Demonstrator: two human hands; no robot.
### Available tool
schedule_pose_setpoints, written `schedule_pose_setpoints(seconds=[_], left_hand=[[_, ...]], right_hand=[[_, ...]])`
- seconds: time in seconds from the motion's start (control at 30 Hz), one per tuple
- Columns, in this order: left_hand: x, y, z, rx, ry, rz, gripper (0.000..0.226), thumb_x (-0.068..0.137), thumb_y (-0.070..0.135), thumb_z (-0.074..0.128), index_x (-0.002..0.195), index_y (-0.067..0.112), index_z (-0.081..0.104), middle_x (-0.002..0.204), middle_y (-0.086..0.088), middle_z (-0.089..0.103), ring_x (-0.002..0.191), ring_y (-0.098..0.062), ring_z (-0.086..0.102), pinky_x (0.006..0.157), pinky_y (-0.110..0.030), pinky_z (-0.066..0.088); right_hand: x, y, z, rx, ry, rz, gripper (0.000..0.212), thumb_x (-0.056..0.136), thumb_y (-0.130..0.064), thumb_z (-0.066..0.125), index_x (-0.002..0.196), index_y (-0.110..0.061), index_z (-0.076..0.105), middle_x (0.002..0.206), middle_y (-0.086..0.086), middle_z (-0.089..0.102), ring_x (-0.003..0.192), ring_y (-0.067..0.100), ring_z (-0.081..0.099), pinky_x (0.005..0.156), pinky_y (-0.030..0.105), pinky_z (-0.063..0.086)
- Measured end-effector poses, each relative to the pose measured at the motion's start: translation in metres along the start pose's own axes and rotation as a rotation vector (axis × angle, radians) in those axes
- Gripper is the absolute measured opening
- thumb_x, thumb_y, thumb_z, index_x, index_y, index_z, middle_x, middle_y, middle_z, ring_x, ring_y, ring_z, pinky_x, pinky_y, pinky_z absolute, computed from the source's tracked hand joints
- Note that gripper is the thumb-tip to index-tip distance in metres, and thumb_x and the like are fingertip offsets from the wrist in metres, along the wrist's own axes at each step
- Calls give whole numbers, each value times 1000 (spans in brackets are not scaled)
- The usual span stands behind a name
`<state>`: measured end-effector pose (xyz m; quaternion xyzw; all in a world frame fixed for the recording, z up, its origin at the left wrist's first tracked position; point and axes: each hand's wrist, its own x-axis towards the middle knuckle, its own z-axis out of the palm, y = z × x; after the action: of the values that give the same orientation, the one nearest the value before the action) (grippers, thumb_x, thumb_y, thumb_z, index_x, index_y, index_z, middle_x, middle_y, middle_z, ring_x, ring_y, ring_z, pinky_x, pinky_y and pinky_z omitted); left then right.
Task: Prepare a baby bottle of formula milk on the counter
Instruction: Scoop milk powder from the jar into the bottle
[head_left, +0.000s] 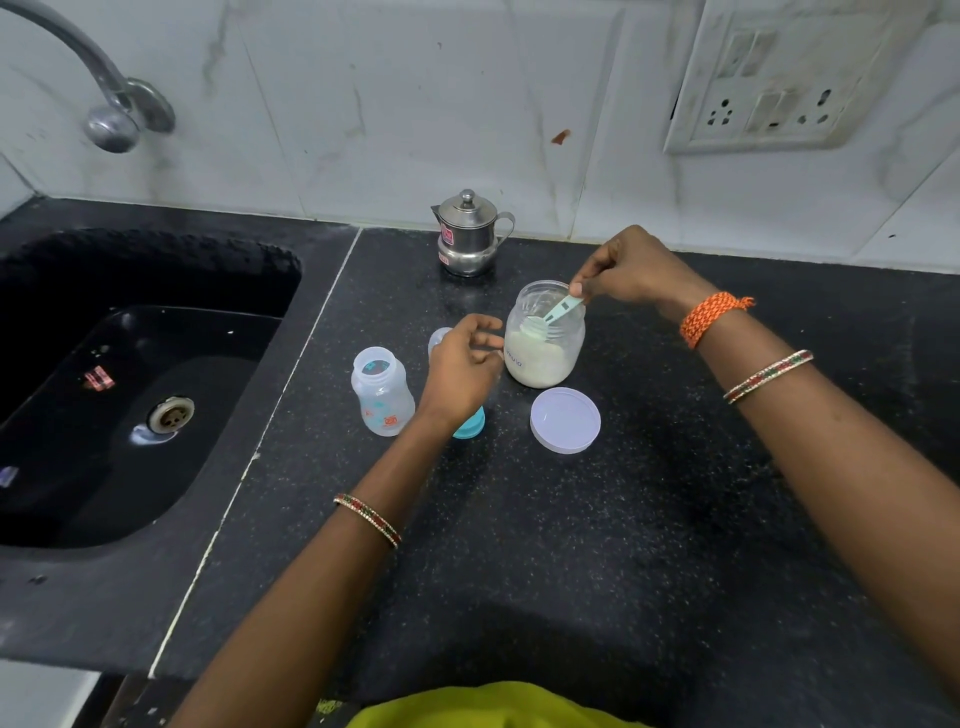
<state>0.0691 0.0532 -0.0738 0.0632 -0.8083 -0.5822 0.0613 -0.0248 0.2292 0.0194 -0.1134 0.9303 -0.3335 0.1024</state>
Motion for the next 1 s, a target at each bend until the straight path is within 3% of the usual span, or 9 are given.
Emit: schedule_pose_setpoints(seconds=[0.1,0.23,0.33,0.47,0.63,0.73,0.83,0.93,1.0], left_hand=[[-1,4,-4,-25,26,33,33,87,-3,55,118,10,56,100,-4,63,80,-10,62,62,-9,50],[-6,13,-12,-105,105,102,31,84,-5,52,107,15,60,97,-3,65,91,-26,65,80,-36,56],[-17,22,-23,-202,223,231,32,84,-4,47,101,17,63,91,1,67,78,-16,64,69,-29,56],[-28,26,-53,-315,406,383,34,82,-2,44,94,21,65,85,1,66,69,-12,61,60,-26,54],[-45,-5,-93,-318,668,321,31,78,-6,45,94,15,63,83,1,62,73,-9,56,63,-28,52],[-61,-32,-105,-181,579,203,42,72,-9,46,110,4,57,99,-2,60,89,-7,54,75,-22,47],[-71,-53,-104,-90,327,30,60,68,5,54,126,13,45,123,1,53,115,-9,48,95,-31,40],[-71,-69,-97,4,173,-53,72,77,12,73,137,20,34,140,0,44,131,-12,39,110,-36,31],[-68,-74,-92,34,126,-81,77,77,21,76,140,25,31,144,2,43,130,-13,41,108,-36,34]], right_hand=[[-3,3,-9,52,37,-10,15,82,-9,71,95,-3,74,75,-2,67,76,6,56,69,23,44],[-8,2,-21,142,102,-27,15,81,-11,72,94,-3,74,80,7,70,82,16,58,76,30,48],[-13,-5,-24,208,121,-47,13,81,-12,72,92,-6,74,74,-3,67,72,6,55,65,18,43],[-18,-21,-12,297,114,-107,5,81,-14,73,85,-12,74,70,-2,68,66,4,55,63,15,45],[-22,-47,28,356,49,-183,4,80,-13,74,84,-13,74,66,-6,67,64,2,57,63,14,47],[-24,-62,55,344,16,-232,12,81,-12,73,91,-5,74,67,1,63,66,9,52,67,22,45],[-26,-72,72,344,-4,-254,5,82,-11,72,86,-10,74,65,4,62,65,15,51,64,27,45],[-25,-79,83,319,-20,-269,8,83,-11,71,77,-16,71,67,13,61,57,13,54,53,21,47],[-25,-82,88,298,-18,-277,7,84,-10,70,79,-15,72,67,12,62,54,11,55,48,15,48]])
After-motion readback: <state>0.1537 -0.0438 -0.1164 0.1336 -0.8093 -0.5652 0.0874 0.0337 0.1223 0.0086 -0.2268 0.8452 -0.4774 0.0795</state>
